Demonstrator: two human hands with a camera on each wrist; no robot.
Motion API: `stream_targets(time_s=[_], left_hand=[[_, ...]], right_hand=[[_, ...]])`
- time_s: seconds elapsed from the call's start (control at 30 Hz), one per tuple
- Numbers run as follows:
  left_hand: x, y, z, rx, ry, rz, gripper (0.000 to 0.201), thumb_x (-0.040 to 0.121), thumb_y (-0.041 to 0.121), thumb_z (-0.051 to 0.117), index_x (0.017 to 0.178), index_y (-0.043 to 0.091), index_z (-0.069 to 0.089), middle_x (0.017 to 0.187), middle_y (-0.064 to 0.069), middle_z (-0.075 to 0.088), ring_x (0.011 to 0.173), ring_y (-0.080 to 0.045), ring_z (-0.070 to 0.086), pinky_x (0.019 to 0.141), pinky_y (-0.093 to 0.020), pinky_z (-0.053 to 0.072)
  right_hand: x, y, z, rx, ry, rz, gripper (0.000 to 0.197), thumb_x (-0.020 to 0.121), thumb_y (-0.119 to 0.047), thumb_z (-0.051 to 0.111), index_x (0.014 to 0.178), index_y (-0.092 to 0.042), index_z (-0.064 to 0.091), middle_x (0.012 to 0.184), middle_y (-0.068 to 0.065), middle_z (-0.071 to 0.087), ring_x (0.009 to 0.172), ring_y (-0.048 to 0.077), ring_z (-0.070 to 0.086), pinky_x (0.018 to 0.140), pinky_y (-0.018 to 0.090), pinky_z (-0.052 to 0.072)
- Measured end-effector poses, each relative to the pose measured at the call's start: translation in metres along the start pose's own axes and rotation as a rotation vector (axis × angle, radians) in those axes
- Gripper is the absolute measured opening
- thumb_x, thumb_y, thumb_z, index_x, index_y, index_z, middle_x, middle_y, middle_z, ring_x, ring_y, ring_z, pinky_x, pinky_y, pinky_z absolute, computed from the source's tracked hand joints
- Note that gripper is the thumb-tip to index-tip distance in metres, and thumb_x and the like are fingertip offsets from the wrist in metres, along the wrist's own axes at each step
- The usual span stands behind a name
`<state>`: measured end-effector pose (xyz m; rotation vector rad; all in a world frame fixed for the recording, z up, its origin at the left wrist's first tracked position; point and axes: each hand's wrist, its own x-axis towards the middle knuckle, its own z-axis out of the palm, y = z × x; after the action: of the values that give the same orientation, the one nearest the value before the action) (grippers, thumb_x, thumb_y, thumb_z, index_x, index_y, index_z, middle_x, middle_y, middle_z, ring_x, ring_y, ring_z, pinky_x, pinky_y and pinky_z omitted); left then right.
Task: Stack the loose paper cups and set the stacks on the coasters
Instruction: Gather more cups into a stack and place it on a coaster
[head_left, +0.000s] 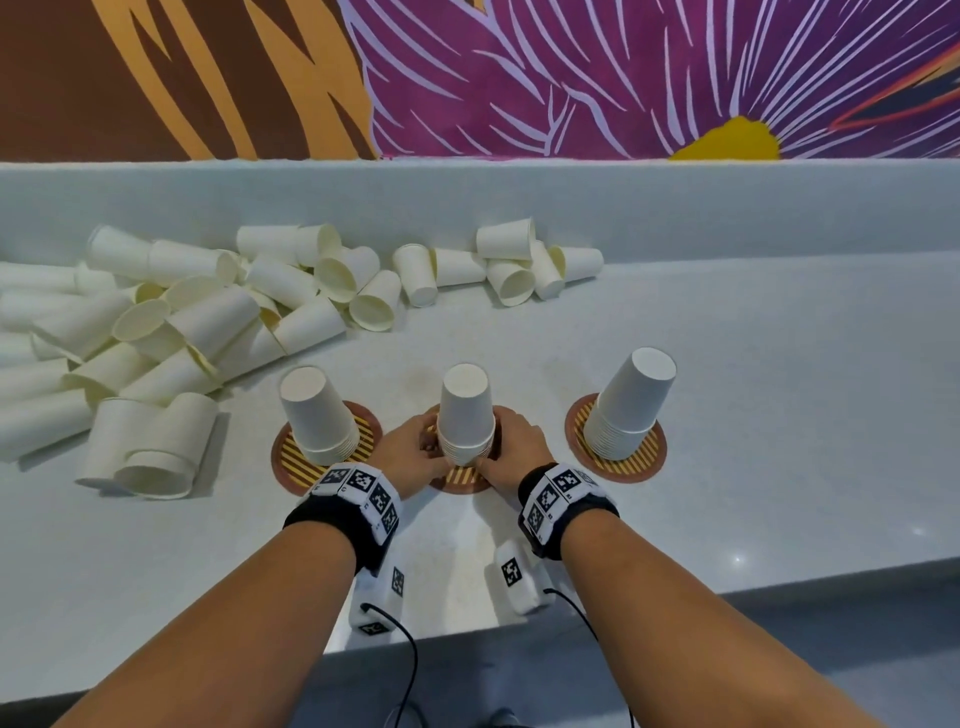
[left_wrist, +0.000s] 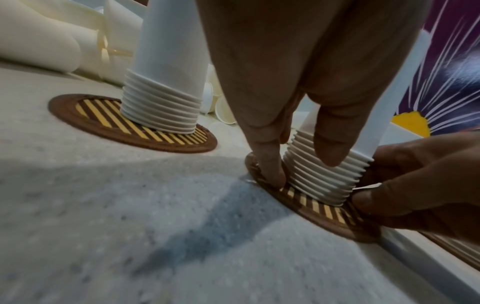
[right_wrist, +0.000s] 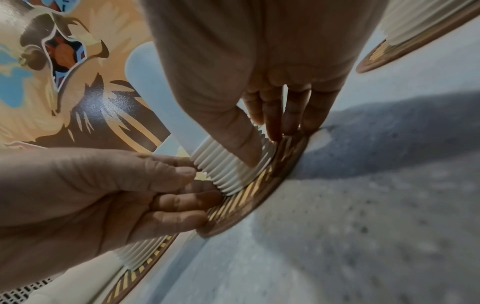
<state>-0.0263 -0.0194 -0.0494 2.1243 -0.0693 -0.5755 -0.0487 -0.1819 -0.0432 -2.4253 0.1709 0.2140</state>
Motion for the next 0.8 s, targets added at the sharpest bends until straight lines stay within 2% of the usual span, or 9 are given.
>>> stream_targets(time_s=[0.2,0.3,0.37,0.43,0.5,0.57,0.67,0.8], left_hand=[[0.002,0.011,-0.004,0.199,0.018,-0.041,0.075,0.076,0.022,0.073,0.142,0.023,0.038,0.128,-0.004,0.061,0.114,-0.022,0.059,0.099,-0.040,0.048],[0.003,0.020,-0.009,0.286,0.015,-0.080,0.068,0.079,0.017,0.069,0.141,0.018,0.040,0.120,-0.006,0.062,0.108,-0.023,0.059,0.093,-0.037,0.050],[0.001,0.029,-0.015,0.331,0.019,-0.103,0.060,0.082,0.016,0.065,0.138,0.014,0.042,0.118,-0.008,0.063,0.106,-0.024,0.059,0.088,-0.033,0.049],[0.001,0.037,-0.022,0.356,0.053,-0.128,0.058,0.086,0.018,0.062,0.140,0.012,0.042,0.128,-0.008,0.060,0.115,-0.024,0.057,0.095,-0.033,0.047],[0.001,0.046,-0.030,0.338,0.083,-0.157,0.055,0.087,0.020,0.062,0.138,0.011,0.045,0.132,-0.008,0.058,0.118,-0.025,0.056,0.101,-0.037,0.047],[-0.001,0.058,-0.040,0.297,0.073,-0.178,0.052,0.086,0.016,0.064,0.136,0.010,0.048,0.132,-0.010,0.057,0.111,-0.026,0.061,0.096,-0.040,0.052],[-0.007,0.085,-0.059,0.326,0.063,-0.169,0.051,0.087,0.006,0.060,0.136,0.009,0.048,0.134,-0.011,0.052,0.095,-0.025,0.067,0.082,-0.035,0.059],[-0.015,0.124,-0.086,0.393,0.135,-0.094,0.049,0.088,0.004,0.057,0.136,0.007,0.050,0.134,-0.010,0.052,0.095,-0.024,0.067,0.078,-0.030,0.059]], right_hand=[[0.002,-0.003,-0.008,0.038,-0.042,0.060,0.039,0.078,-0.014,0.065,0.117,-0.016,0.058,0.118,0.009,0.064,0.110,0.031,0.060,0.096,0.044,0.049],[0.005,-0.005,-0.014,0.008,-0.052,0.105,0.038,0.080,-0.013,0.060,0.118,-0.014,0.055,0.119,0.011,0.060,0.111,0.032,0.058,0.094,0.045,0.049],[0.008,-0.008,-0.023,-0.046,-0.080,0.106,0.040,0.087,-0.014,0.055,0.127,-0.010,0.049,0.129,0.013,0.054,0.119,0.032,0.052,0.100,0.042,0.045],[0.012,-0.012,-0.035,-0.099,-0.080,0.097,0.045,0.091,-0.015,0.052,0.135,-0.011,0.044,0.136,0.011,0.050,0.125,0.029,0.048,0.103,0.038,0.042],[0.015,-0.018,-0.049,-0.117,-0.064,0.086,0.047,0.091,-0.014,0.053,0.137,-0.013,0.044,0.138,0.009,0.051,0.127,0.026,0.048,0.105,0.037,0.041],[0.017,-0.027,-0.066,-0.131,-0.046,0.055,0.048,0.089,-0.009,0.052,0.137,-0.012,0.045,0.137,0.009,0.052,0.127,0.025,0.048,0.106,0.036,0.040],[0.018,-0.045,-0.095,-0.137,0.006,-0.007,0.049,0.088,-0.004,0.049,0.135,-0.013,0.048,0.135,0.009,0.054,0.126,0.025,0.049,0.106,0.036,0.042],[0.024,-0.067,-0.125,-0.106,0.103,-0.101,0.044,0.088,-0.005,0.047,0.130,-0.016,0.054,0.131,0.006,0.057,0.120,0.024,0.053,0.102,0.034,0.045]])
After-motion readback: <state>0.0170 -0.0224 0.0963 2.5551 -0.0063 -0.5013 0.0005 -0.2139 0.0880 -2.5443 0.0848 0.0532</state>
